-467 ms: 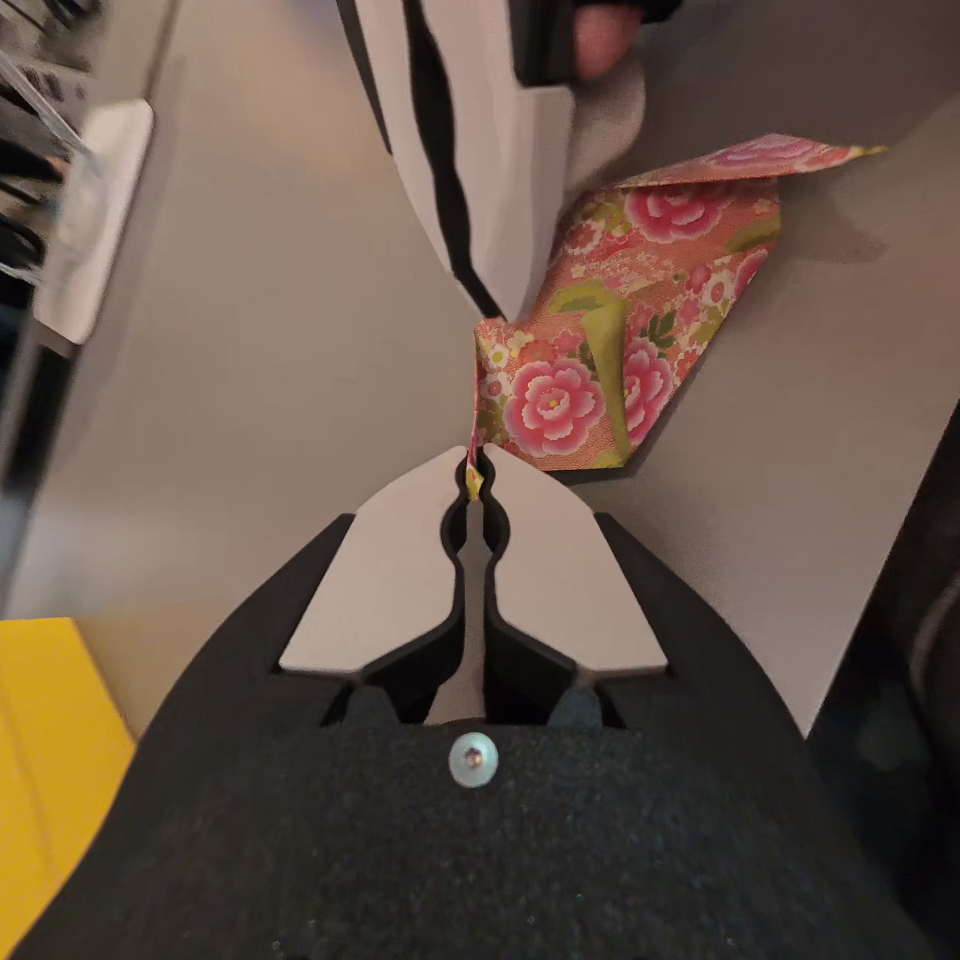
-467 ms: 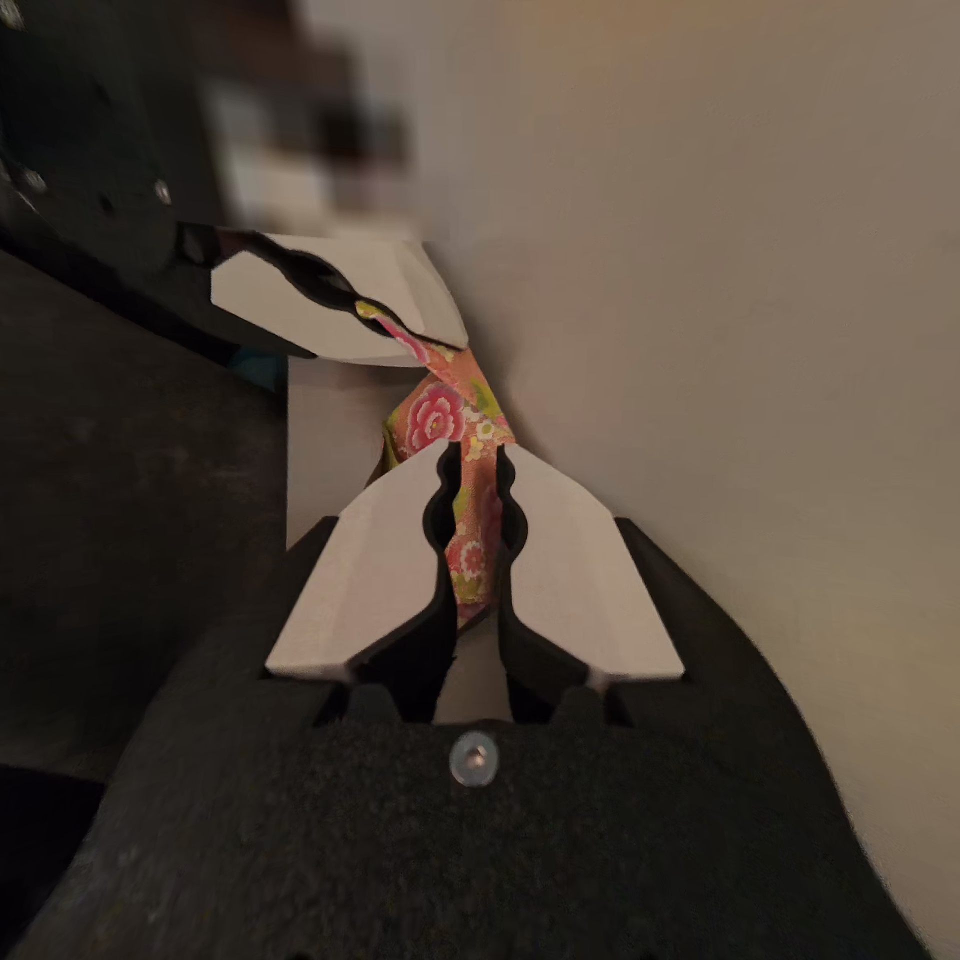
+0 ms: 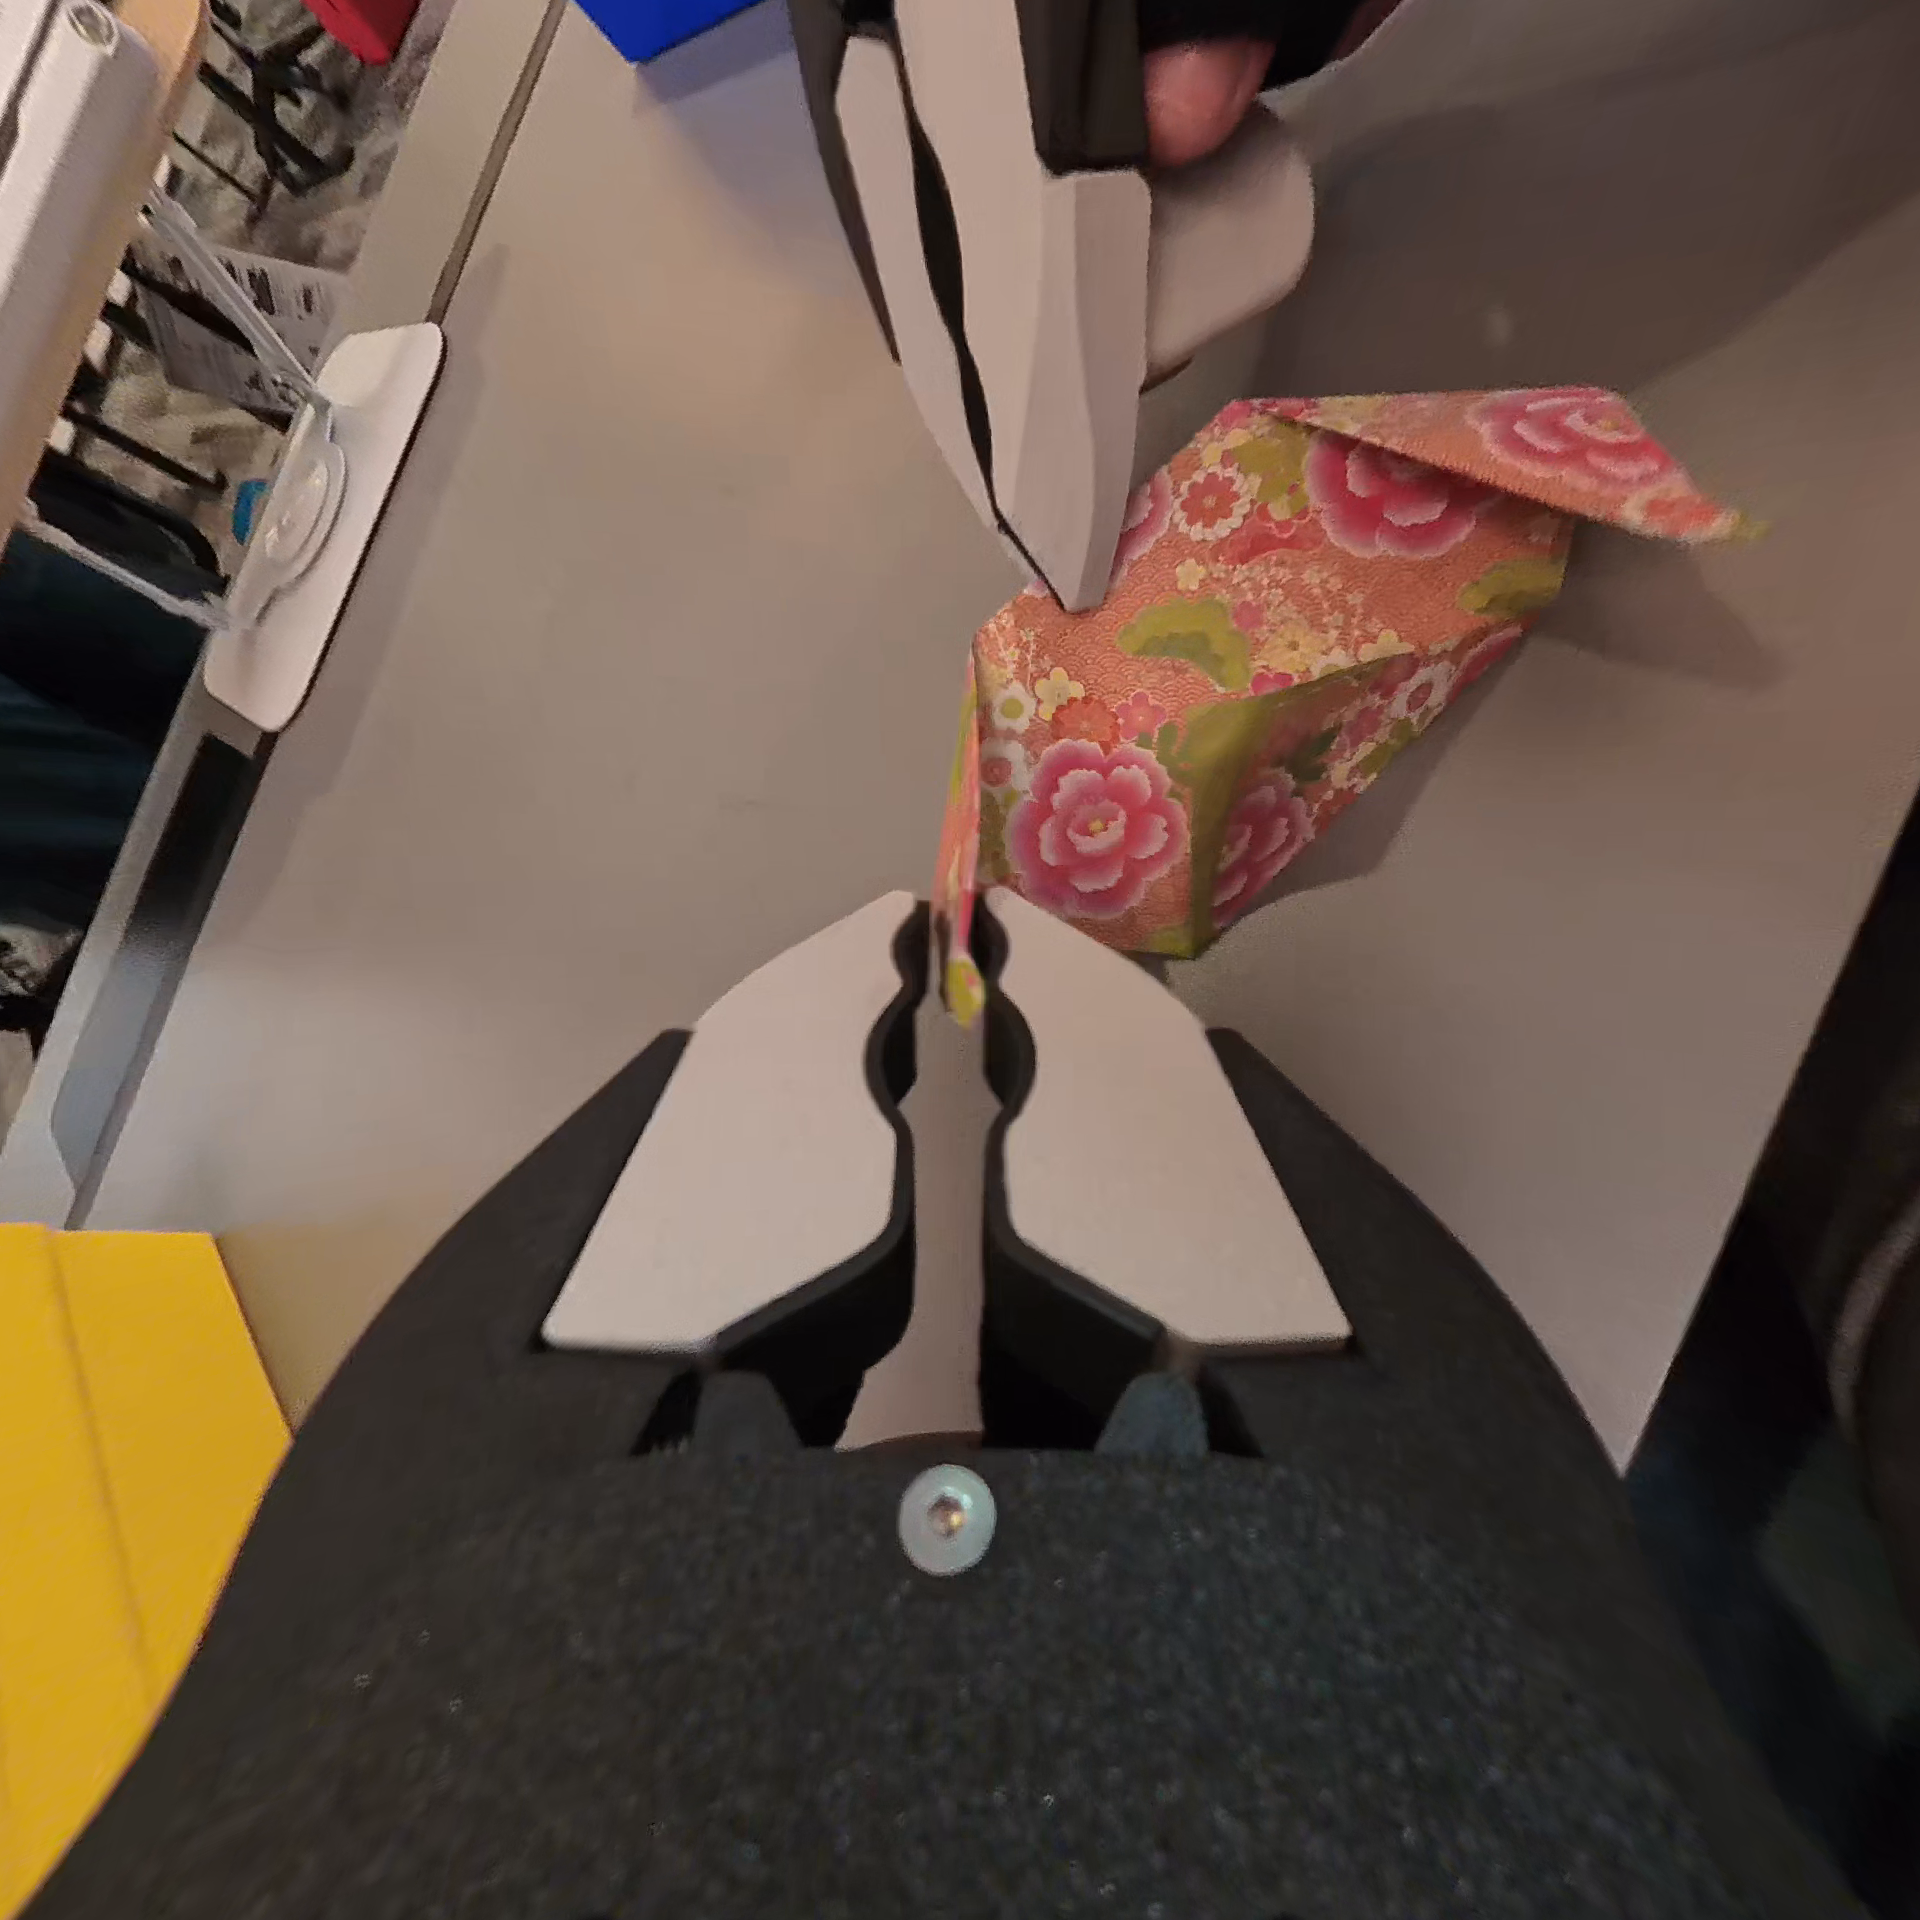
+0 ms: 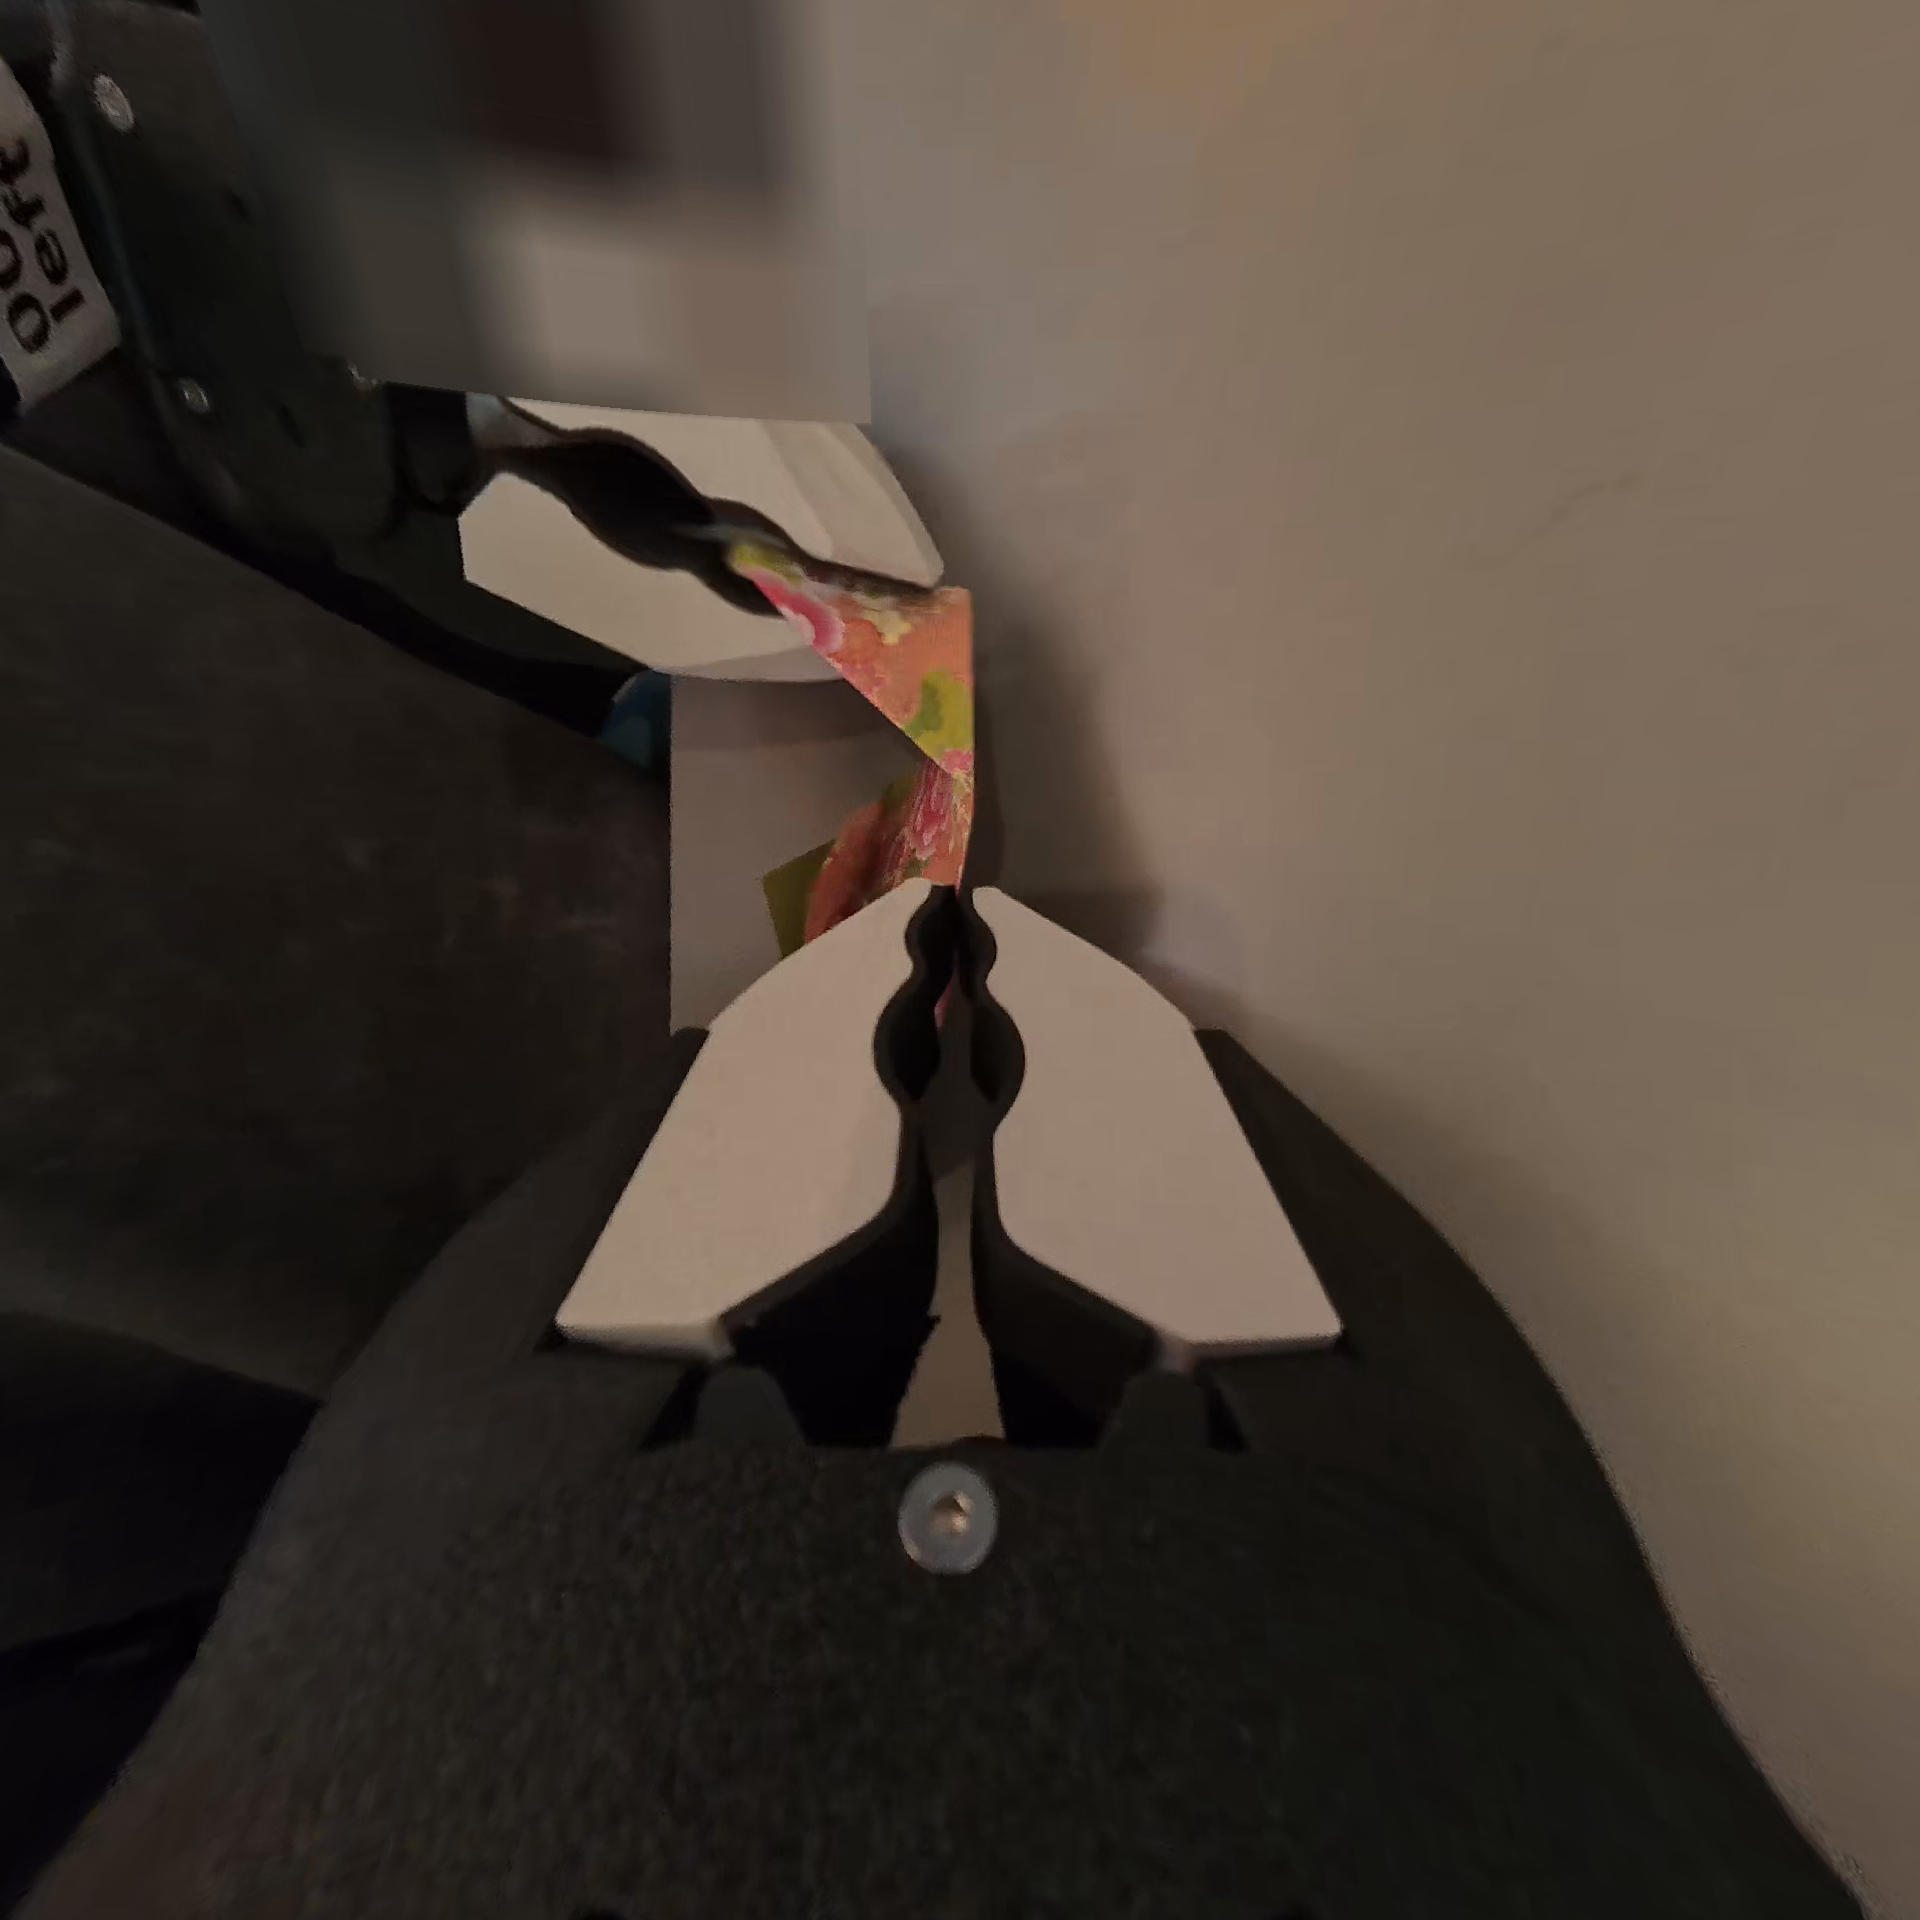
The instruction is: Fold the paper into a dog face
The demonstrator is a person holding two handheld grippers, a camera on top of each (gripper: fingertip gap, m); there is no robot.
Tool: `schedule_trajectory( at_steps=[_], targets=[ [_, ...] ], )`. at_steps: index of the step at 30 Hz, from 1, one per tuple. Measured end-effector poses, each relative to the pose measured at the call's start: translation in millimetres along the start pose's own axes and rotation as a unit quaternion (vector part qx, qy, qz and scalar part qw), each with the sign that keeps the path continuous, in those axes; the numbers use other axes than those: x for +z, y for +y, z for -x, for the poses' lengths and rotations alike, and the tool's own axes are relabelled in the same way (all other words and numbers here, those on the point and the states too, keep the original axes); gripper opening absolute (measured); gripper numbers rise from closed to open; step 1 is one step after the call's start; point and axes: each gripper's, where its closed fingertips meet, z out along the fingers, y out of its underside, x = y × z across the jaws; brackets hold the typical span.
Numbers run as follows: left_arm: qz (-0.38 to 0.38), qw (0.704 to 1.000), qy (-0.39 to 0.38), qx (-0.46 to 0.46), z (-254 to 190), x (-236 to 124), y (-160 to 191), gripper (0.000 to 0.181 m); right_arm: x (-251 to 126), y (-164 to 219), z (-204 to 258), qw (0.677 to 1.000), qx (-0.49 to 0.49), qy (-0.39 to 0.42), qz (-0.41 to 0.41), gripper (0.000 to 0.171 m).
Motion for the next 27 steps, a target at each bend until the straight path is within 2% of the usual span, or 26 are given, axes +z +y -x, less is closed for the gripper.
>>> schedule_trajectory(
  at_steps=[1,3,6,12,15,18,23,25,27],
  targets=[
    [0.005,1.0,0.005,-0.012,-0.4,0.8,2.2,0.015,-1.7,0.1,-2.6,1.0,0.009,0.005,-0.001,0.0],
    [0.009,0.999,0.018,-0.035,-1.2,0.8,5.5,0.026,-7.9,-0.8,-9.1,0.999,0.021,0.022,-0.009,0.0],
    [0.001,0.997,0.026,-0.071,1.9,-2.7,8.6,0.029,-25.9,-8.9,-10.4,0.998,0.021,0.046,-0.042,0.0],
    [-0.006,0.991,0.036,-0.132,10.8,-5.7,17.1,0.029,-94.7,-27.9,0.6,0.983,-0.001,0.136,-0.125,0.0],
    [-0.005,0.99,0.041,-0.136,8.9,-4.4,17.9,0.029,-148.8,-29.1,1.4,0.964,-0.002,0.2,-0.175,0.0],
    [0.0,0.991,0.044,-0.128,4.1,-2.0,17.5,0.029,-221.8,-22.0,-10.4,0.933,0.027,0.27,-0.235,0.0],
    [0.004,0.992,0.051,-0.117,-2.5,0.2,15.5,0.029,-341.7,20.5,-68.2,0.859,0.135,0.403,-0.285,0.0],
    [0.009,0.992,0.052,-0.117,-3.7,1.3,17.1,0.029,-363.7,39.2,-97.0,0.847,0.177,0.42,-0.273,0.0],
    [0.013,0.991,0.055,-0.117,-4.6,2.0,18.5,0.029,-368.9,45.7,-122.0,0.848,0.219,0.392,-0.281,0.0]
  ],
)
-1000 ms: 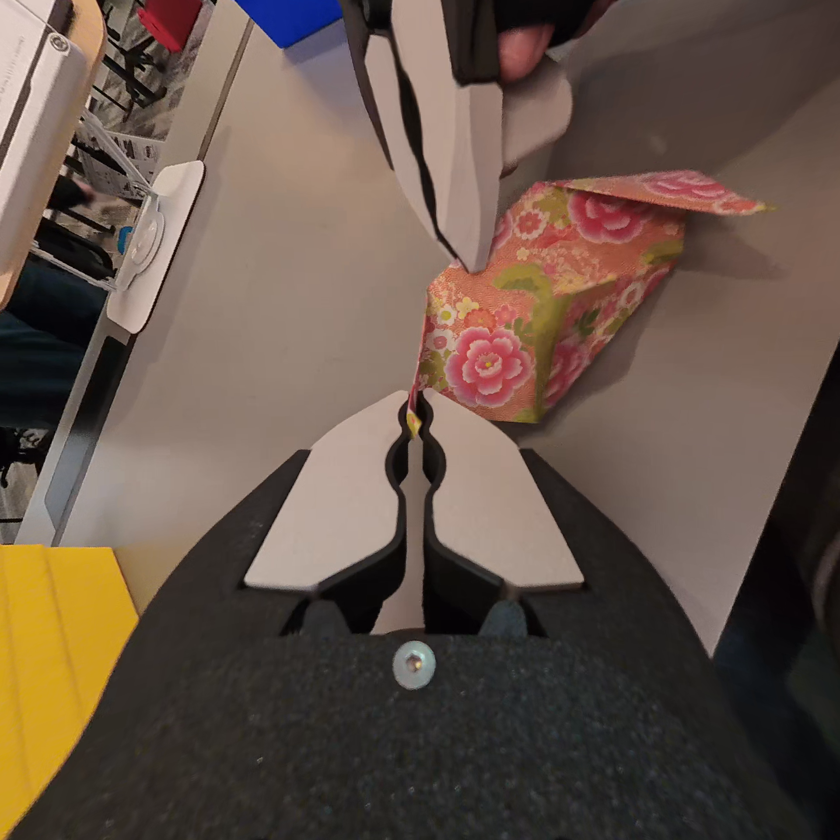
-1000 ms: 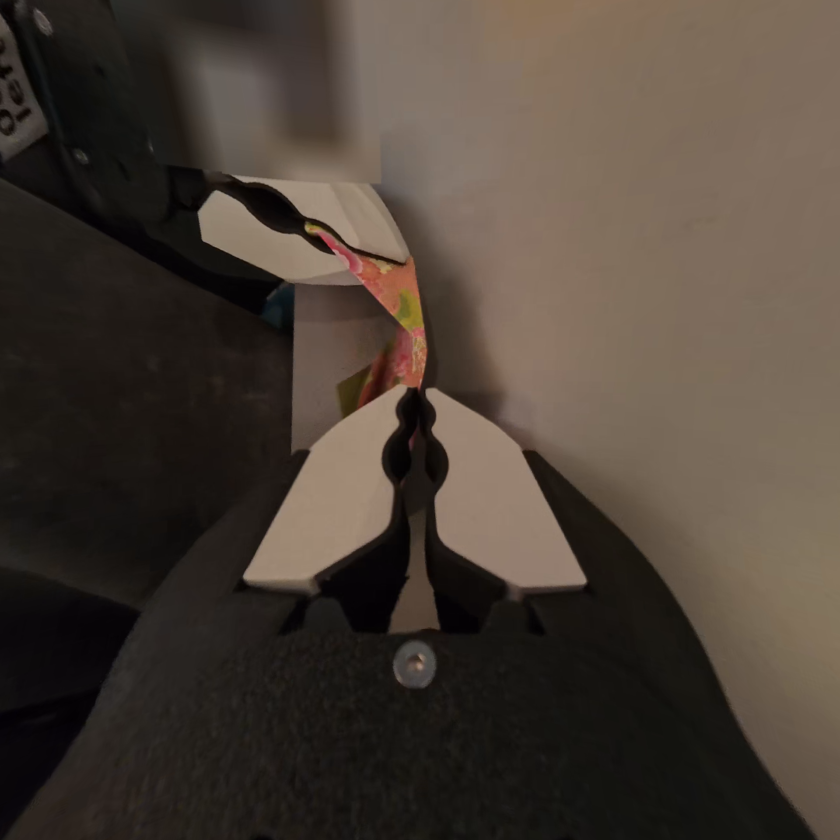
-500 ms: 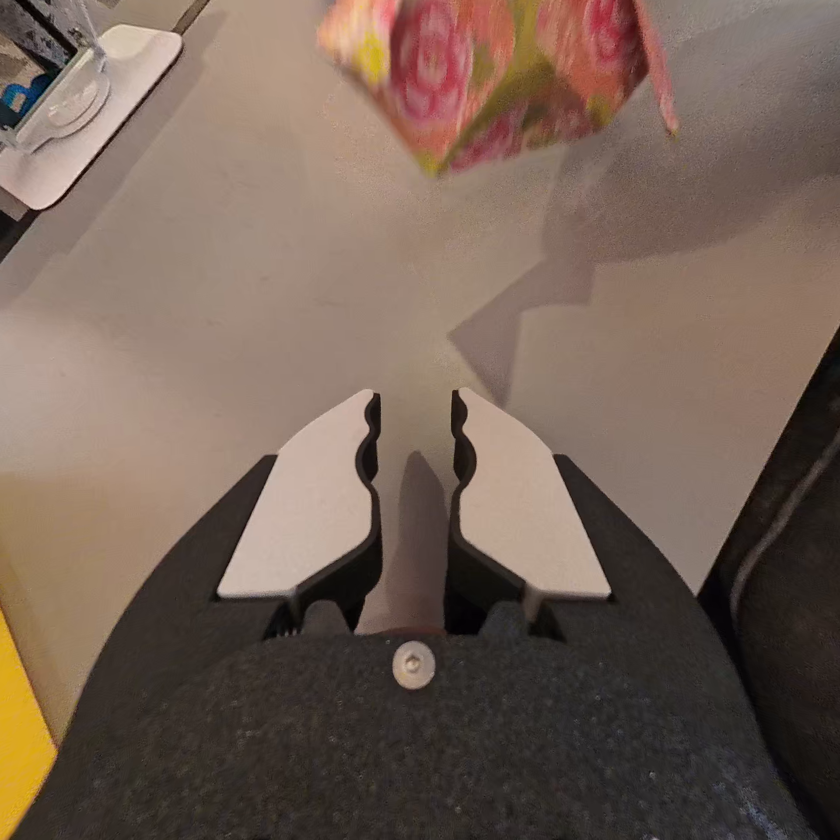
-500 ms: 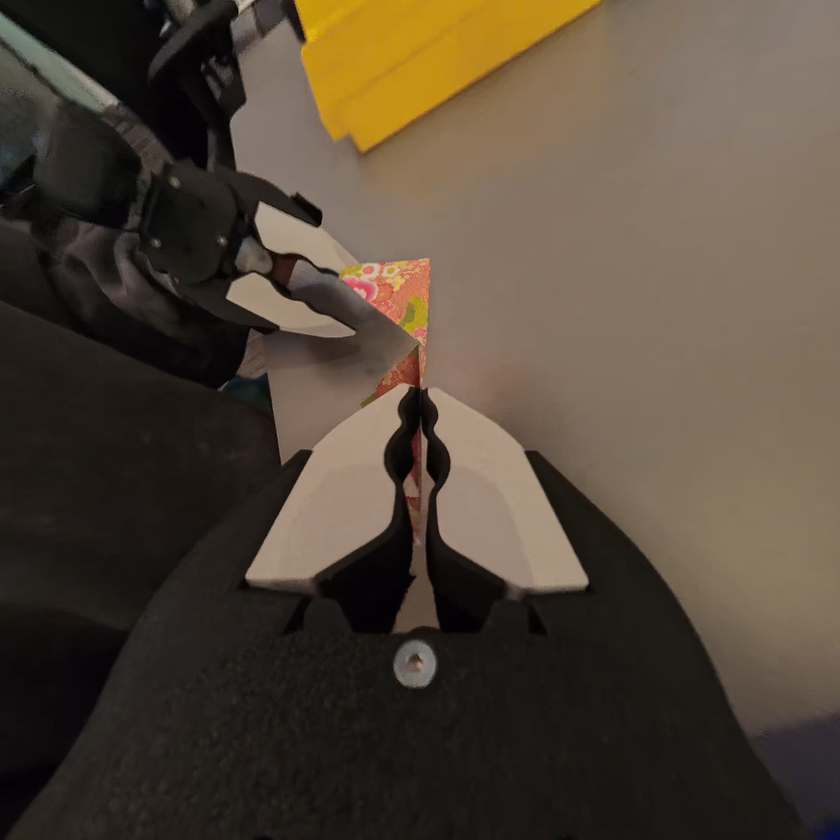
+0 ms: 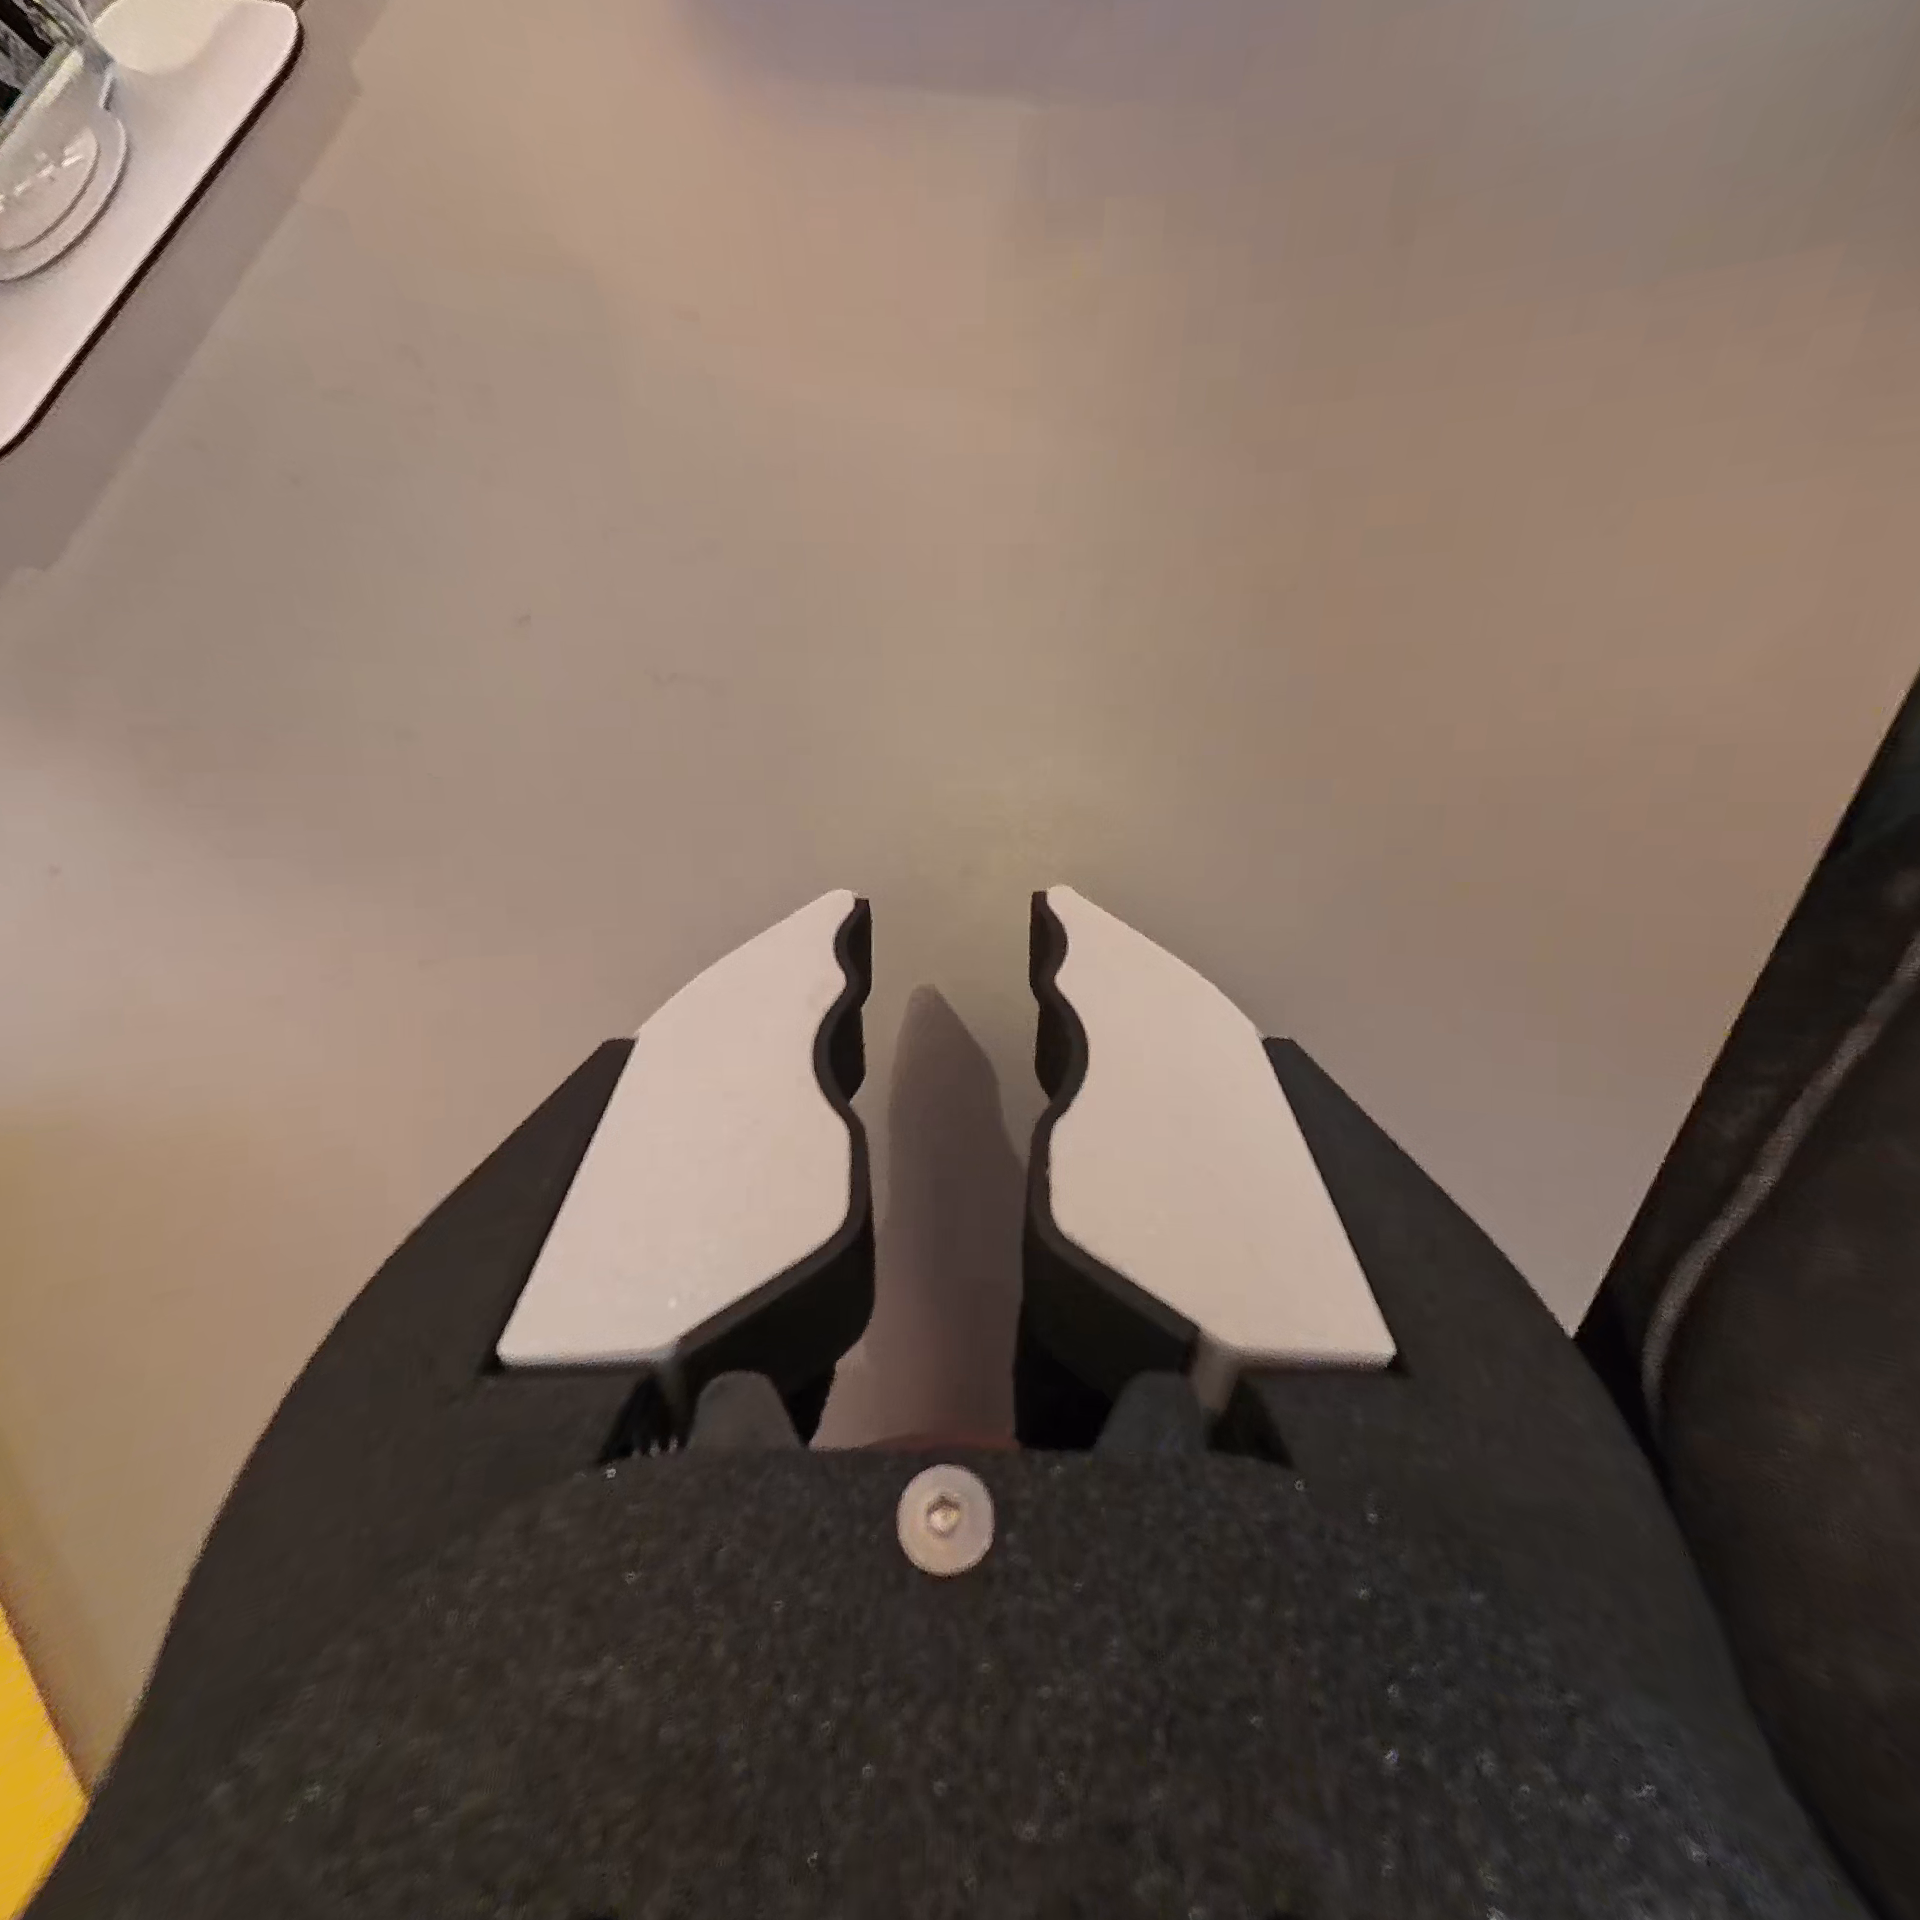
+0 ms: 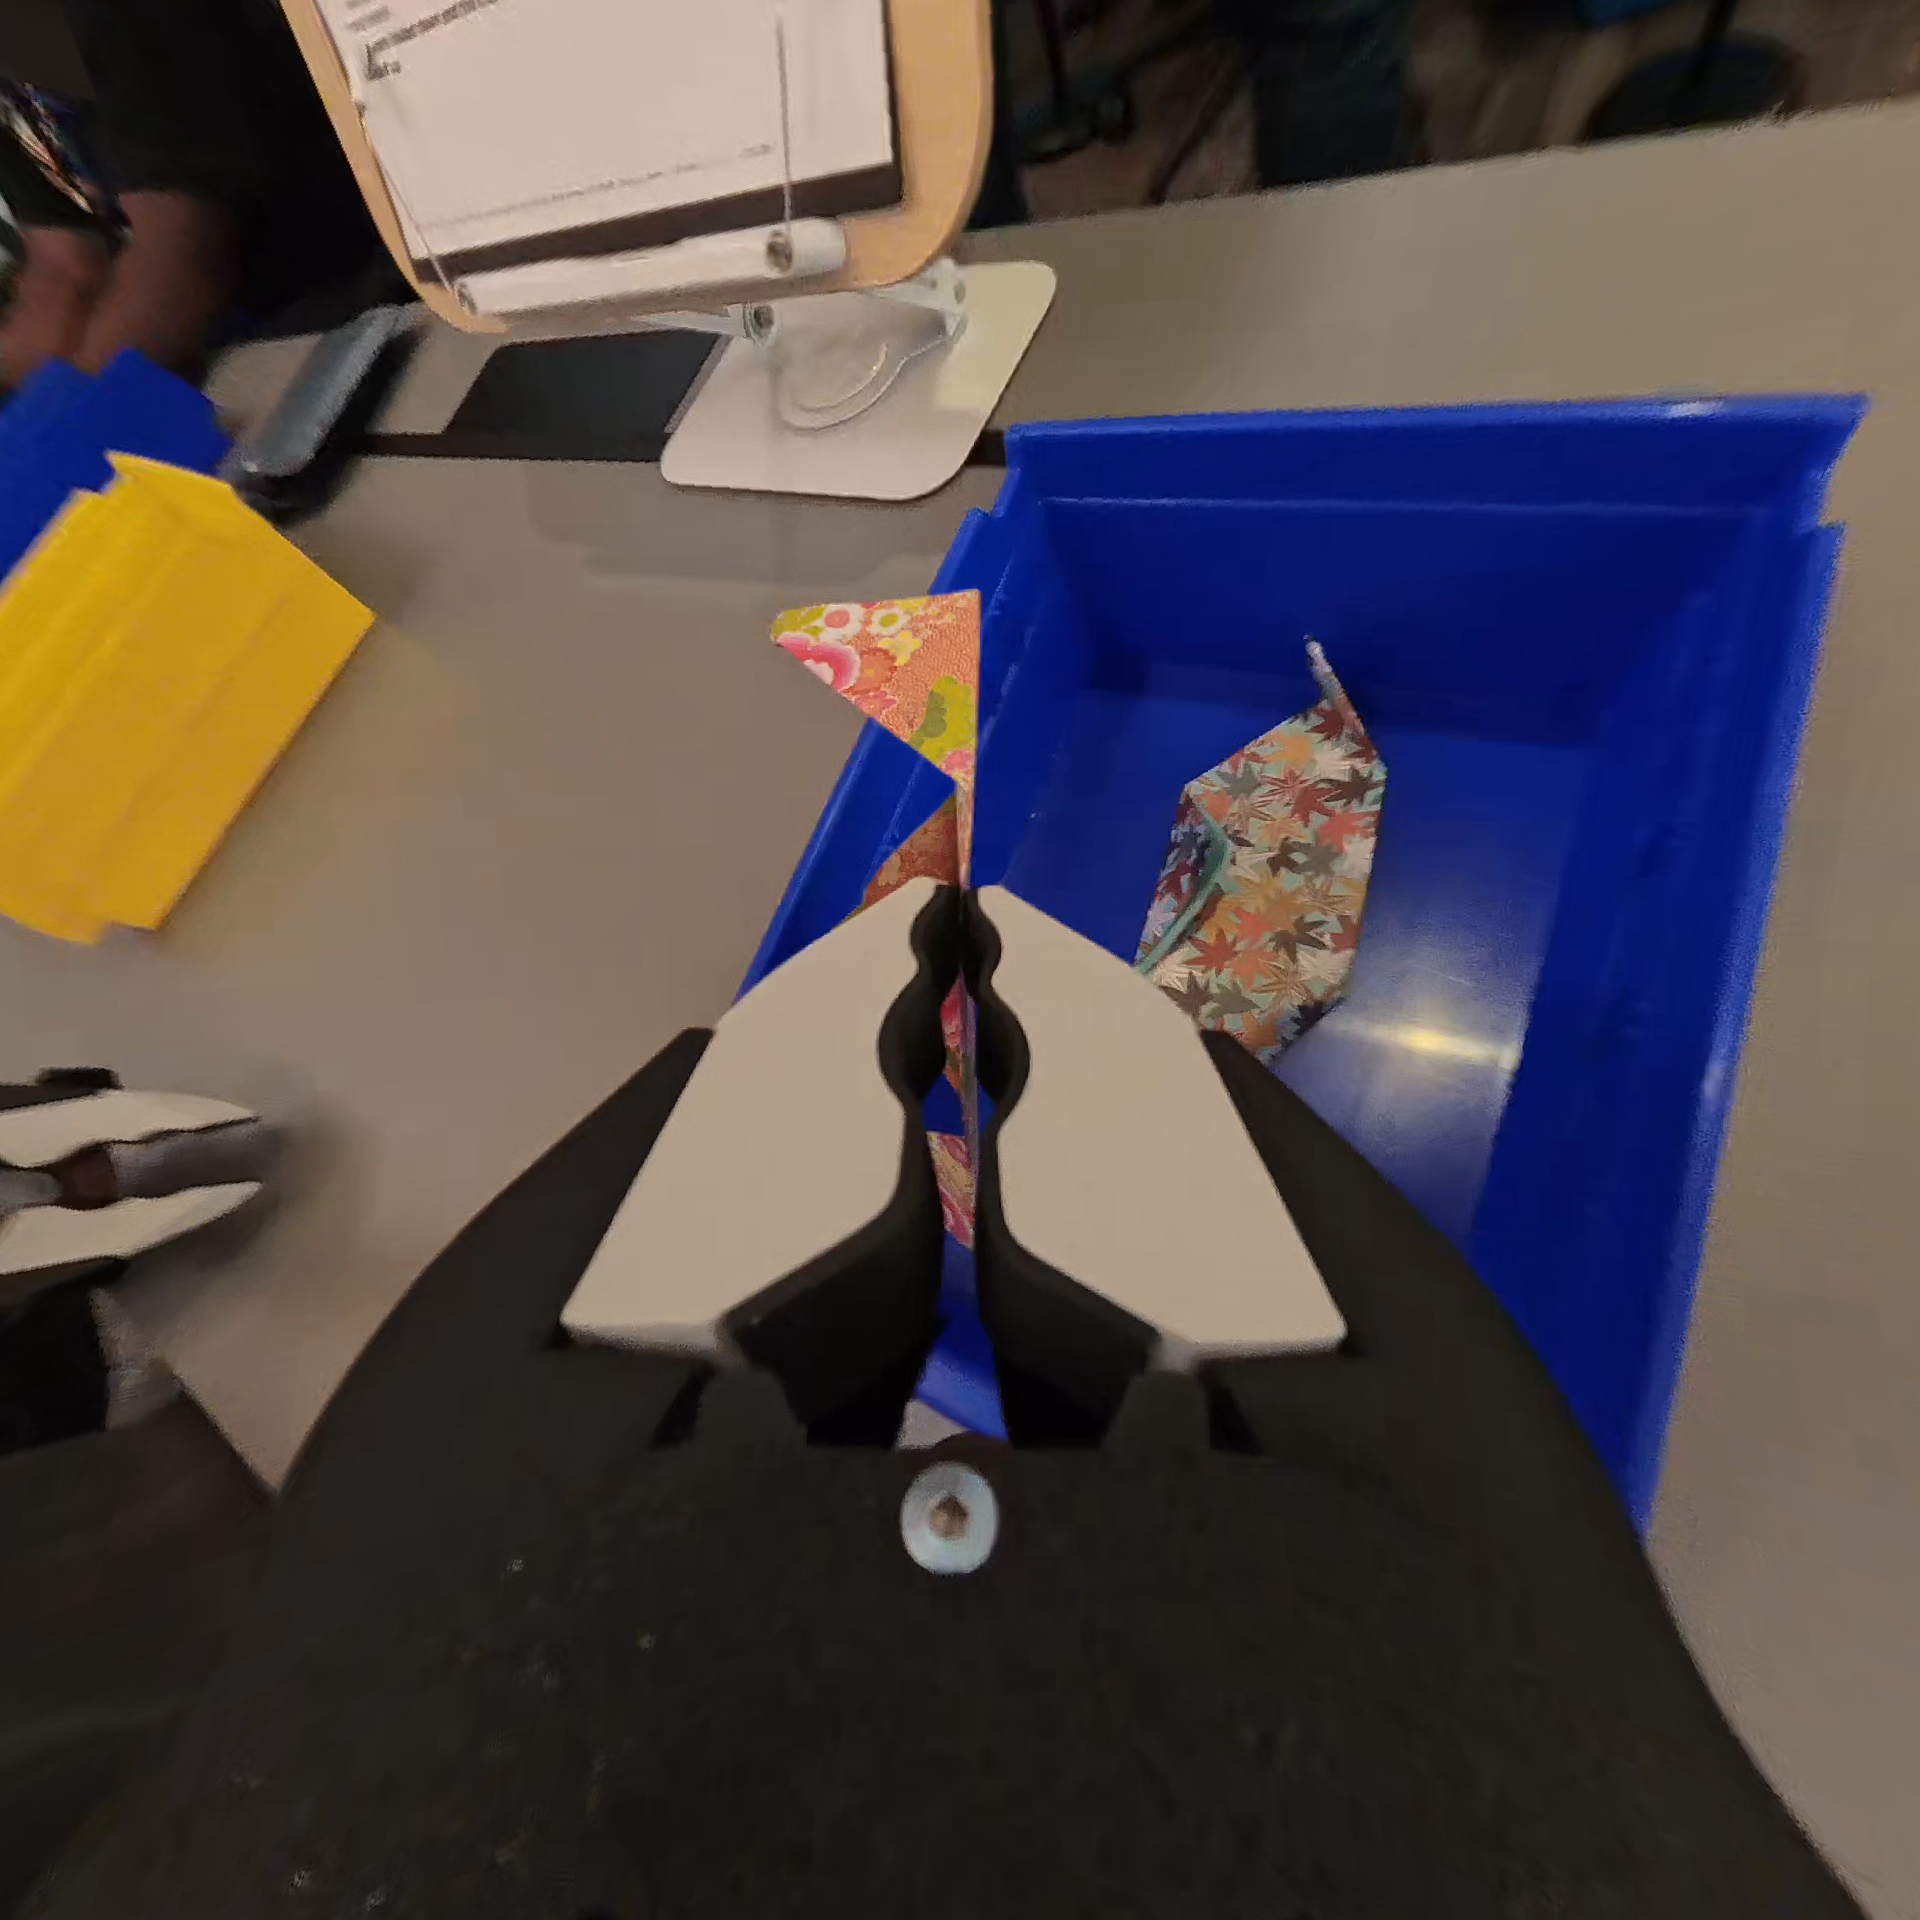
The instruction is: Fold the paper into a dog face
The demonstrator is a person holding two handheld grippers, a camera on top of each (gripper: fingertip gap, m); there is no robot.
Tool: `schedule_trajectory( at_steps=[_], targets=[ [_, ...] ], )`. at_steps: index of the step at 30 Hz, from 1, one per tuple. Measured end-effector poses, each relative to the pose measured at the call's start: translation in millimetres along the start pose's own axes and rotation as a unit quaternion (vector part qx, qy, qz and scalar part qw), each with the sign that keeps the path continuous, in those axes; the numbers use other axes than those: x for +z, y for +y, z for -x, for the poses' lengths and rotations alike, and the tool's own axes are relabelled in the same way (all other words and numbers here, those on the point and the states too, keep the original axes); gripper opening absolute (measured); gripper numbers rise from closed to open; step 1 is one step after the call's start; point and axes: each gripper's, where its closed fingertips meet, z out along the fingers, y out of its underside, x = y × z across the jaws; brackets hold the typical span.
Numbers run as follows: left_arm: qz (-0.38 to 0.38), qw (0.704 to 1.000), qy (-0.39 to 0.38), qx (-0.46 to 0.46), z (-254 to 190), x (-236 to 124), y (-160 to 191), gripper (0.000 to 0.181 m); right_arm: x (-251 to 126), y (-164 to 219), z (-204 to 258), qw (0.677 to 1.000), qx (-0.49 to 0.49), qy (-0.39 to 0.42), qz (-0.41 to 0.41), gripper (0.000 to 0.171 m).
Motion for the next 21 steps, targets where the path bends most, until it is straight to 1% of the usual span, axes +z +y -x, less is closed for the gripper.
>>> schedule_trajectory(
  at_steps=[2,4,5,7,9,13,16,18,21],
  targets=[
    [0.003,1.0,0.001,-0.001,-0.2,0.6,1.4,0.029,19.9,-5.1,-11.5,0.998,0.044,-0.035,0.007,0.0],
    [0.006,1.0,0.001,-0.002,-0.3,1.0,2.1,0.029,44.1,-4.9,-21.8,0.994,0.082,-0.065,0.033,0.0],
    [0.007,1.0,0.002,-0.002,-0.4,1.4,2.5,0.029,56.2,-2.9,-30.6,0.992,0.094,-0.061,0.05,0.0],
    [0.011,1.0,0.001,0.0,-0.5,2.0,4.3,0.029,76.9,3.2,-52.0,0.992,0.085,-0.032,0.088,0.0],
    [0.015,1.0,0.0,0.001,-0.5,2.4,6.2,0.029,87.8,2.4,-67.9,0.99,0.091,-0.018,0.104,0.0],
    [0.023,1.0,0.0,-0.001,0.2,3.2,10.9,0.029,84.1,-10.4,-85.1,0.991,0.082,0.004,0.103,0.0],
    [0.026,1.0,0.001,-0.005,2.0,3.8,13.9,0.029,72.5,-23.1,-89.2,0.993,0.095,0.002,0.073,0.0],
    [0.025,1.0,0.003,-0.009,3.0,4.2,14.0,0.028,71.5,-19.0,-97.1,0.992,0.099,0.02,0.08,0.0],
    [0.023,1.0,0.005,-0.01,3.1,4.3,13.8,0.028,80.6,-3.8,-102.8,0.989,0.106,0.029,0.103,0.0]
  ],
)
